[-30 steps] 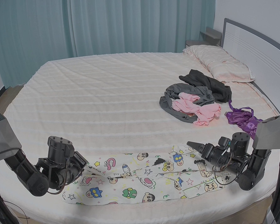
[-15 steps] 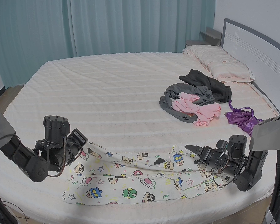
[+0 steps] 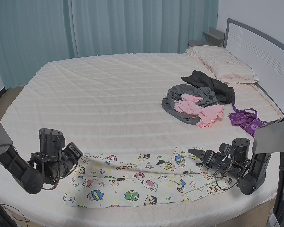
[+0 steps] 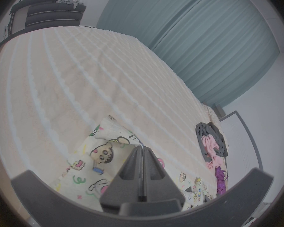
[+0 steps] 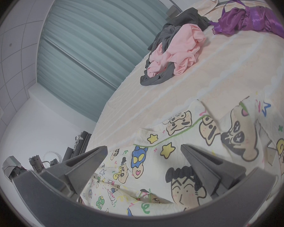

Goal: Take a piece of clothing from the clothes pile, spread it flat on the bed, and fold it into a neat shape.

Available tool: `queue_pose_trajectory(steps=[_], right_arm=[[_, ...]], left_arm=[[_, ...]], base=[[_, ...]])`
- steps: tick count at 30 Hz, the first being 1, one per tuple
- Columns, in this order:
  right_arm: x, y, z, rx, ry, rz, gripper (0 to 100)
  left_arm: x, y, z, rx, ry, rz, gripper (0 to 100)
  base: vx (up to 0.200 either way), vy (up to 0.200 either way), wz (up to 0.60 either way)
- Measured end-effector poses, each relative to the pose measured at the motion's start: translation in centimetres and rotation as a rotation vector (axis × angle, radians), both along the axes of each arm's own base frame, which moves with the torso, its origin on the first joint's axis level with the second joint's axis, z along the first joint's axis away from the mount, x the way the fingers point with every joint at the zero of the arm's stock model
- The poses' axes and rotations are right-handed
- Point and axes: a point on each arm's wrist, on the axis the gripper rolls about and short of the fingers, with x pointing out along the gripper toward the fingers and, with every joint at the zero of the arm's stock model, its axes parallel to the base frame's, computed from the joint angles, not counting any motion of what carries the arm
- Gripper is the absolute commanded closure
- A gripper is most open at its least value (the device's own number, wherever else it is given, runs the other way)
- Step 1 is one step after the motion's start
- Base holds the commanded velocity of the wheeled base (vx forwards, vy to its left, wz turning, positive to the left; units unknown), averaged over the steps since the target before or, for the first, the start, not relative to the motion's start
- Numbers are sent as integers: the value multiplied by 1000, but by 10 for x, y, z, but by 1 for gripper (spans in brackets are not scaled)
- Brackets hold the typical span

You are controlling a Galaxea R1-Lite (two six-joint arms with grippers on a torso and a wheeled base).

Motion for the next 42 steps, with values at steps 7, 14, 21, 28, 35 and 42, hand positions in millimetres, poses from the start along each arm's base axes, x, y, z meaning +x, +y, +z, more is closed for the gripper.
queue_pose_trajectory(steps=[7, 14, 21, 28, 35, 42], right_arm=[[-1, 0, -1, -2, 6, 1, 0], [-2, -1, -1, -4, 11, 0, 0], [-4, -1, -2, -6, 17, -1, 0], [-5, -2, 0, -6, 15, -4, 0], [-12, -10, 17, -11, -28, -20, 0], [-30, -39, 33, -93, -66, -73, 0]], left_arm=[[-20, 4, -16, 48, 70, -29, 100], [-30, 3, -33, 67, 127, -57, 100], [-35, 0, -50, 94, 194, -78, 100], [-33, -1, -57, 132, 207, -94, 0], [-33, 4, -58, 131, 199, -71, 0], [-37, 16, -44, 92, 145, -31, 0]], base=[[0, 0, 0], [0, 0, 0], [0, 0, 0], [0, 0, 0], [0, 0, 0], [0, 0, 0]])
